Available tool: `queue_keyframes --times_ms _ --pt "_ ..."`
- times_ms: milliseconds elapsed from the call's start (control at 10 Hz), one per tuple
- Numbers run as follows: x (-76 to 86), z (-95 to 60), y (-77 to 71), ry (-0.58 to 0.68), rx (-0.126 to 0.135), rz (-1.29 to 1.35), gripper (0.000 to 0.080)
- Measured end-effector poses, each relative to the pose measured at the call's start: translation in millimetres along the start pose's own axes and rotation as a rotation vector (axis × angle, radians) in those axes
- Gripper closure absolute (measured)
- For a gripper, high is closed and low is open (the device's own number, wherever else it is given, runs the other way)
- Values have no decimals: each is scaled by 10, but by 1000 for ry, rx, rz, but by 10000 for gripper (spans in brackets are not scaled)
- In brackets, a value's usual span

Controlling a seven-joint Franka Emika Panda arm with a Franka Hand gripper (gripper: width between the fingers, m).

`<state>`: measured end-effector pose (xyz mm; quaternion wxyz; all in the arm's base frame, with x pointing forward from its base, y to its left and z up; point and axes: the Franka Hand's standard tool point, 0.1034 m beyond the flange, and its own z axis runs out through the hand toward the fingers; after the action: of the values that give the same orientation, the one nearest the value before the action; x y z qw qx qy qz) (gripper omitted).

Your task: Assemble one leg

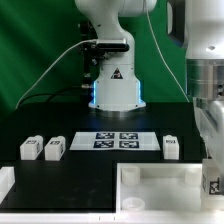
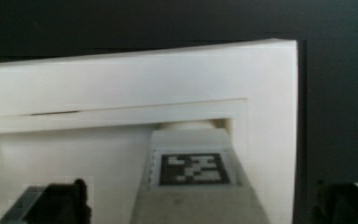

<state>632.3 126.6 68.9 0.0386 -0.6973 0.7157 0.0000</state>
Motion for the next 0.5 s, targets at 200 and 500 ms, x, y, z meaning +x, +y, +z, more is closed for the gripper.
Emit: queue_keyframes --times_ms 200,500 --pt "-9 -1 -13 3 11 -281 154" --pt "9 14 2 7 10 -594 150"
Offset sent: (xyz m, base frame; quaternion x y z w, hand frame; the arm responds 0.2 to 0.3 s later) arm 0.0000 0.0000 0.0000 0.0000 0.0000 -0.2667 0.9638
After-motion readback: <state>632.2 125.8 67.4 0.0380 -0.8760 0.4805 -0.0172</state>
